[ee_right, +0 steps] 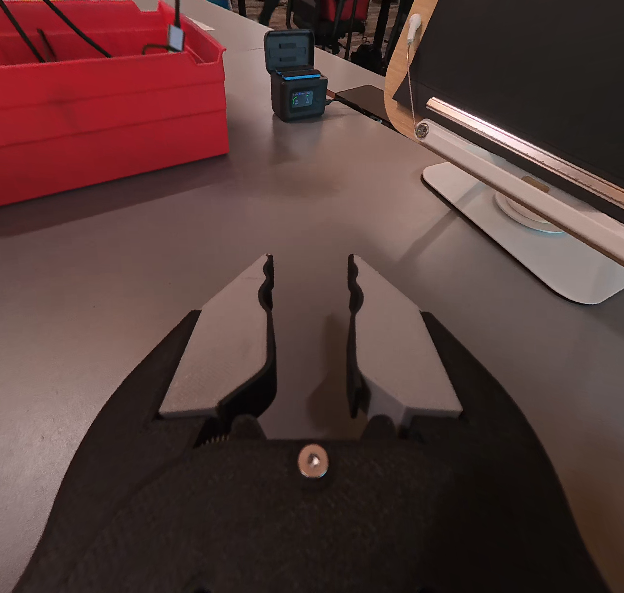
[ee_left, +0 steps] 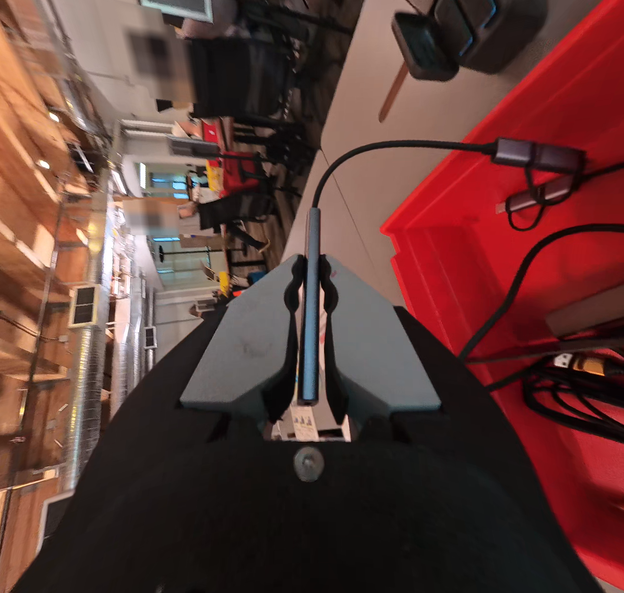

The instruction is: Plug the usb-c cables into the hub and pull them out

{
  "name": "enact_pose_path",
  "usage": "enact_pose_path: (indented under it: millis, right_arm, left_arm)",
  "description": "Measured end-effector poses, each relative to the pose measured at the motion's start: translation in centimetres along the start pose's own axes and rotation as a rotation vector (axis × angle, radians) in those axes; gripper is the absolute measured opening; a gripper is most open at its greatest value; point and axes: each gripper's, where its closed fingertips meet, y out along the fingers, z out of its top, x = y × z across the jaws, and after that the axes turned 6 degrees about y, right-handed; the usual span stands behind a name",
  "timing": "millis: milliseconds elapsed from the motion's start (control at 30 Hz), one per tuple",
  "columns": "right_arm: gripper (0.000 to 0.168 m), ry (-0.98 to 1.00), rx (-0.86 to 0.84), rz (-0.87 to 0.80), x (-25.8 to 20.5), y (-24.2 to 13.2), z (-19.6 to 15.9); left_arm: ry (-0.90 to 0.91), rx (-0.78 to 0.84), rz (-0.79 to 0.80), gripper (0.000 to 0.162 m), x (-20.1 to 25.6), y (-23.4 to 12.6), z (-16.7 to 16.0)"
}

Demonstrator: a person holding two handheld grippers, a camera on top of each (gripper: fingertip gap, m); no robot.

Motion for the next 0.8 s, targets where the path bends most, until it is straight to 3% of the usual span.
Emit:
enact_pose_path:
  millis: [200, 533, 800]
  right_arm:
    - [0.04, 0.004, 0.011, -0.003, 0.1, -0.1, 0.3]
    - [0.04, 0.015, 0.047, -0.027, 0.9, -0.7, 1.0]
    - [0.041, 0.069, 0.091, -0.041, 2.3, -1.5, 1.9]
  left_arm:
    - [0.008, 0.201, 0.242, 0.007, -4.1, -5.9, 4.5]
    - [-0.022, 0.499, 0.226, 0.007, 0.9, -13.0, 17.1]
    - [-0.018, 0.593, 0.178, 0.007, 4.1, -13.9, 22.1]
